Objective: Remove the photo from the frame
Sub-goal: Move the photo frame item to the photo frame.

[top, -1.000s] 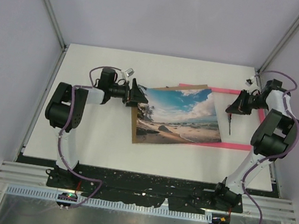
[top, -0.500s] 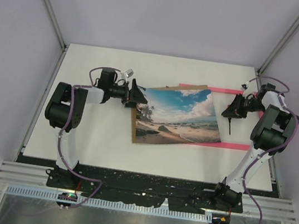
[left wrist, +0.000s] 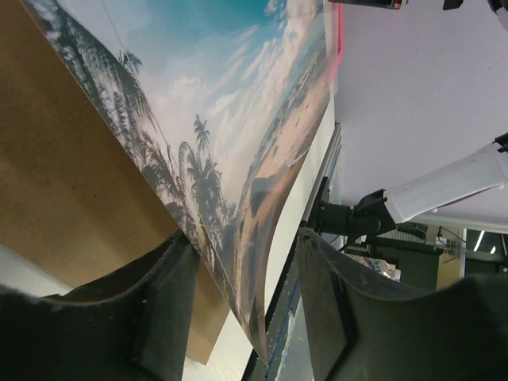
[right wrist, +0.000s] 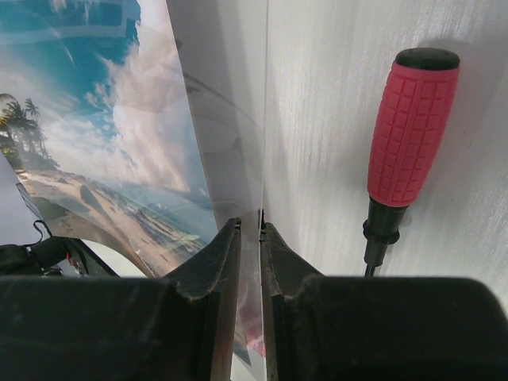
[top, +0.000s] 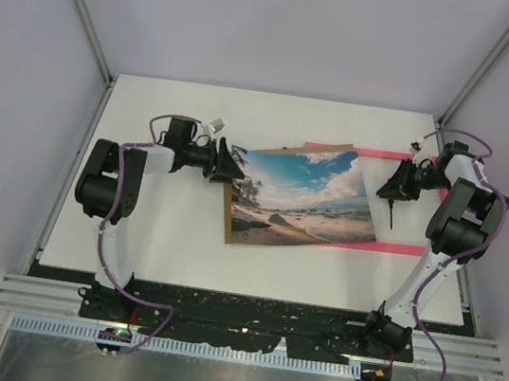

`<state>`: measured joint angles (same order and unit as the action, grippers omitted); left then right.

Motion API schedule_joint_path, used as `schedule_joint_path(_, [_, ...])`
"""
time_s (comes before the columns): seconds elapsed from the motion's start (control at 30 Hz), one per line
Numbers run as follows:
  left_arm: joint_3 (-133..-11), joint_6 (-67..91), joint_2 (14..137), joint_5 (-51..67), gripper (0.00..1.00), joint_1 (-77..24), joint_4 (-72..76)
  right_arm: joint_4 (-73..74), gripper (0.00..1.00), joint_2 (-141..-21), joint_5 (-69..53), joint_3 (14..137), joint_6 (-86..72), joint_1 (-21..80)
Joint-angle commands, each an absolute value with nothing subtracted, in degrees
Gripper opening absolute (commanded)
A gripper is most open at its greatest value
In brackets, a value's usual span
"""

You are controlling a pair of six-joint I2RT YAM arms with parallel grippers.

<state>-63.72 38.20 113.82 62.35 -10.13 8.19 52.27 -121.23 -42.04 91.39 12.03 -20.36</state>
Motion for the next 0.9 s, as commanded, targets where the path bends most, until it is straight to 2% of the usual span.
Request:
schedule_joint_path(0.0, [-67.06, 36.74, 114.26, 62.32, 0.48, -9.67, 5.54, 51.77, 0.21, -119.97, -43.5, 92.73, 12.04, -20.21])
schedule_joint_path(0.07, [-67.76, 36.48, 114.78, 62.05, 0.35, -9.67, 4.4, 51.85, 0.21, -119.71, -43.86, 92.37, 12.22, -20.13])
schedule_joint_path(0.2, [-68.9, 34.81, 114.96, 60.65, 0.25, -9.67, 0.97, 51.77, 0.21, -119.18, -44.12, 92.02, 12.48, -20.04])
schedule_joint_path(0.3, [-69.34, 34.19, 114.96, 59.68, 0.0, -9.67, 0.18, 51.86, 0.21, -118.92, -44.56, 91.5, 12.39, -20.13])
schedule_joint_path(0.47, [-70.66, 30.33, 114.0, 58.1, 0.0, -9.23, -6.58, 51.85, 0.22, -118.83, -44.91, 90.97, 12.83, -20.04])
schedule_joint_path(0.7, [-72.42, 23.04, 111.01, 57.48, 0.0, -6.51, -17.83, 53.96, 0.52, -120.06, -47.37, 92.11, 13.89, -20.13])
schedule_joint_path(0.87, [-72.95, 19.52, 110.04, 56.78, 0.0, -5.01, -21.88, 54.14, 0.59, -121.38, -47.99, 92.73, 14.33, -19.43])
